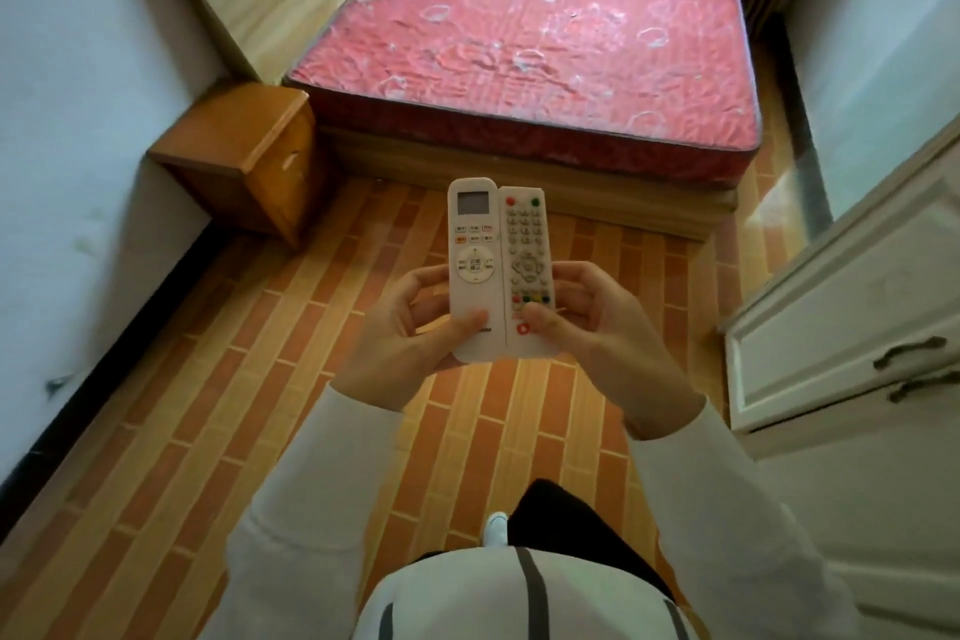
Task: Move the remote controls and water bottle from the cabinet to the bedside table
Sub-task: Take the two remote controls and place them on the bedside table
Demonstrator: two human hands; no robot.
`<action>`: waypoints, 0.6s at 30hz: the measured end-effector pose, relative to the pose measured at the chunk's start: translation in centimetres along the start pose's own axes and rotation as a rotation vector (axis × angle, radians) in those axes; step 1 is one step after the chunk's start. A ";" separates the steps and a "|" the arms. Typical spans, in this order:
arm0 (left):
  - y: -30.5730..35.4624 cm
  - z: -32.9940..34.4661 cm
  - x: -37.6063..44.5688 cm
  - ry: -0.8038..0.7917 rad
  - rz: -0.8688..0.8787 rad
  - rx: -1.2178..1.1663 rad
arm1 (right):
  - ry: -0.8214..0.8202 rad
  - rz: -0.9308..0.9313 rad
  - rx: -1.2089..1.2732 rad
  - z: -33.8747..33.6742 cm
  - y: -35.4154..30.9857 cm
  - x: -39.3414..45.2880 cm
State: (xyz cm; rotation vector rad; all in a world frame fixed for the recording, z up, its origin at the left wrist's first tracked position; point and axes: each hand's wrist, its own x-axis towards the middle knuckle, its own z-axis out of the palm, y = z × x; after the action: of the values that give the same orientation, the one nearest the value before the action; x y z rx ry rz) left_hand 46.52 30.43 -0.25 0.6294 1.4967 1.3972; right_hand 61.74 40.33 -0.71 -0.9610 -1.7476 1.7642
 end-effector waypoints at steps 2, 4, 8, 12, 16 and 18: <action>0.4 -1.2 2.0 0.046 -0.001 -0.004 | -0.043 0.007 0.008 0.6 -0.3 2.9; 0.8 -2.2 4.1 0.090 0.001 -0.014 | -0.085 0.014 0.006 1.0 -0.4 6.0; 1.4 -4.2 9.0 0.175 0.003 -0.041 | -0.166 0.019 -0.012 1.7 -0.4 12.7; 3.0 -6.1 15.0 0.246 0.008 -0.070 | -0.250 0.006 -0.030 2.1 -1.2 20.7; 6.2 -8.1 21.4 0.342 0.029 -0.047 | -0.330 -0.020 -0.023 2.7 -3.5 29.3; 8.0 -9.1 24.3 0.379 0.056 -0.049 | -0.367 -0.049 -0.031 3.1 -4.8 33.4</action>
State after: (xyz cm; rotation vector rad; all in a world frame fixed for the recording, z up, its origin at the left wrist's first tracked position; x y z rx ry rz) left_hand 26.67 49.01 -0.81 0.3915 1.7417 1.6581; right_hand 37.28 63.80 -1.15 -0.6266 -2.0030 1.9826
